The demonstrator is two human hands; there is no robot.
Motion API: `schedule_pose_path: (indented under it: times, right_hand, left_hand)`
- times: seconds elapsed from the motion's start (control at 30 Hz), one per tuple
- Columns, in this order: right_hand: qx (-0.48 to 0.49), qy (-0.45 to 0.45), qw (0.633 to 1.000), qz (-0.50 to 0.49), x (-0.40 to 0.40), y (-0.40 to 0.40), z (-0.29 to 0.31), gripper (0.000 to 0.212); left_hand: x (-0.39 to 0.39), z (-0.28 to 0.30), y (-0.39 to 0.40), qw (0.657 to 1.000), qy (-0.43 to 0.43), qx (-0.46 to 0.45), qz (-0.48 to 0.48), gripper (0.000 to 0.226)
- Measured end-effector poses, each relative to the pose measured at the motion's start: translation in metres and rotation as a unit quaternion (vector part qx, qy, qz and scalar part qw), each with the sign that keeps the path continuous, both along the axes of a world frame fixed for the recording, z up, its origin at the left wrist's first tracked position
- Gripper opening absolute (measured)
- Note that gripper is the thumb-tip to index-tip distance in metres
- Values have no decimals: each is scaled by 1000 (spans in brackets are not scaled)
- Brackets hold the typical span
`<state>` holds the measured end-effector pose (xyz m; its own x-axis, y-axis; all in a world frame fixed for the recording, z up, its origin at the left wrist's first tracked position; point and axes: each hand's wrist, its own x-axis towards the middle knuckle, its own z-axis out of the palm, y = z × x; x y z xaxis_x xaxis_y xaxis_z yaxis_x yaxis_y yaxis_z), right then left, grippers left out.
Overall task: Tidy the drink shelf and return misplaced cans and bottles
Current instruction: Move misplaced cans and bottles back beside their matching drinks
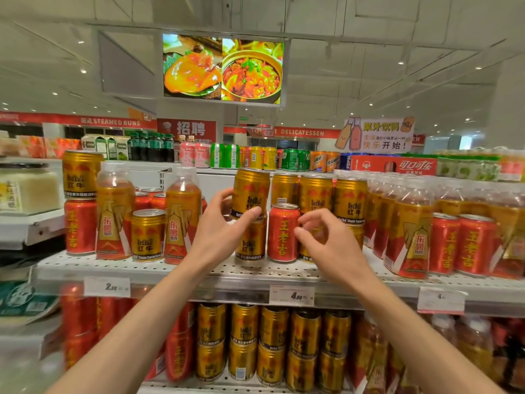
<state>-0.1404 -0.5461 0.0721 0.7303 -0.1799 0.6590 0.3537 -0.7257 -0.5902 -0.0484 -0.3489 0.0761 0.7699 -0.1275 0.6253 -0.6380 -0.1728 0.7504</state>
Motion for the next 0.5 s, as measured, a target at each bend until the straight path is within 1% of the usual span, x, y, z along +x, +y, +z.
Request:
schedule_pose_path:
  times: [0.1, 0.2, 0.37, 0.5]
  right_hand:
    - [-33, 38, 999, -21, 6, -10, -29, 4]
    - [-29, 64, 997, -38, 9, -17, -48, 5]
    - [-24, 67, 997, -32, 12, -21, -50, 6]
    - [-25, 66, 997, -32, 13, -23, -52, 5]
  left_hand:
    - [11, 3, -9, 1000, 13, -15, 3, 62]
    - [19, 2, -15, 999, 23, -21, -2, 61]
    - [26, -4, -17, 999, 42, -13, -13, 66]
    - [28, -5, -17, 999, 39, -3, -7, 65]
